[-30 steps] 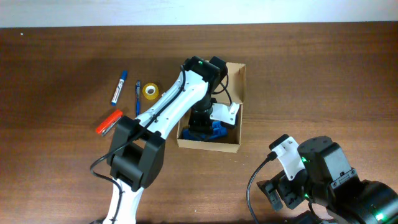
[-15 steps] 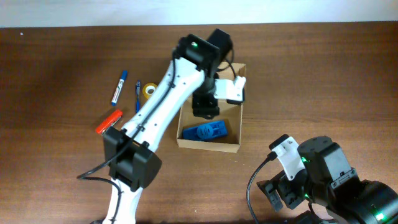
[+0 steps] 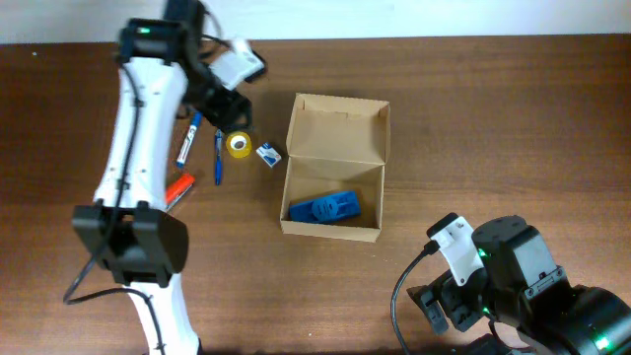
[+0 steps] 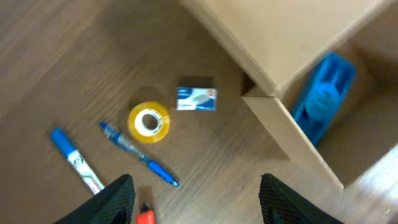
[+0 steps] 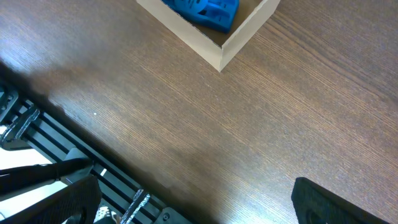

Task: Pack container
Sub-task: 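Move the left gripper to the white staples box and grasp it, then lift the staples box and reposition the left arm beside the box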

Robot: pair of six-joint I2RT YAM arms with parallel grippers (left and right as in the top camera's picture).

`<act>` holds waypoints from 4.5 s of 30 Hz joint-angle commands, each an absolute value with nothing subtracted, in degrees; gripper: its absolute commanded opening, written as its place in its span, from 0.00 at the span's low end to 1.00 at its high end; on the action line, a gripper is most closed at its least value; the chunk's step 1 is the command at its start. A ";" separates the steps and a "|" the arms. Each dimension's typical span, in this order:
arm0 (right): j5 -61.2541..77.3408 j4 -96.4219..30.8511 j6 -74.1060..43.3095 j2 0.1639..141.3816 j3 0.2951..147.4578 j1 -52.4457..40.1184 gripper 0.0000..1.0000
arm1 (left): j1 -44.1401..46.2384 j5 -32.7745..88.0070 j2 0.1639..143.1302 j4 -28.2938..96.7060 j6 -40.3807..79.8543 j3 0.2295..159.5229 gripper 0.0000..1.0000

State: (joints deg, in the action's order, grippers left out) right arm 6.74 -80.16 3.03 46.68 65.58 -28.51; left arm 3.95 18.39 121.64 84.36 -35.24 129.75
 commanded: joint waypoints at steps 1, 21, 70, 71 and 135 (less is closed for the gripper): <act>7.05 -79.99 2.94 46.48 66.32 -28.21 0.99 | 1.96 22.74 119.68 81.91 -18.44 129.78 0.63; 7.05 -79.99 2.94 46.48 66.32 -28.21 0.99 | 8.23 16.53 120.27 66.13 44.16 113.14 0.98; 7.05 -79.99 2.94 46.48 66.32 -28.21 0.99 | 14.87 2.07 135.06 64.01 71.37 113.12 0.93; 7.05 -79.99 2.94 46.48 66.32 -28.21 0.99 | 14.87 2.00 135.09 64.01 71.37 113.12 0.93; 7.05 -79.99 2.94 46.48 66.32 -28.21 0.99 | 14.39 -4.40 138.52 96.68 48.05 156.11 0.23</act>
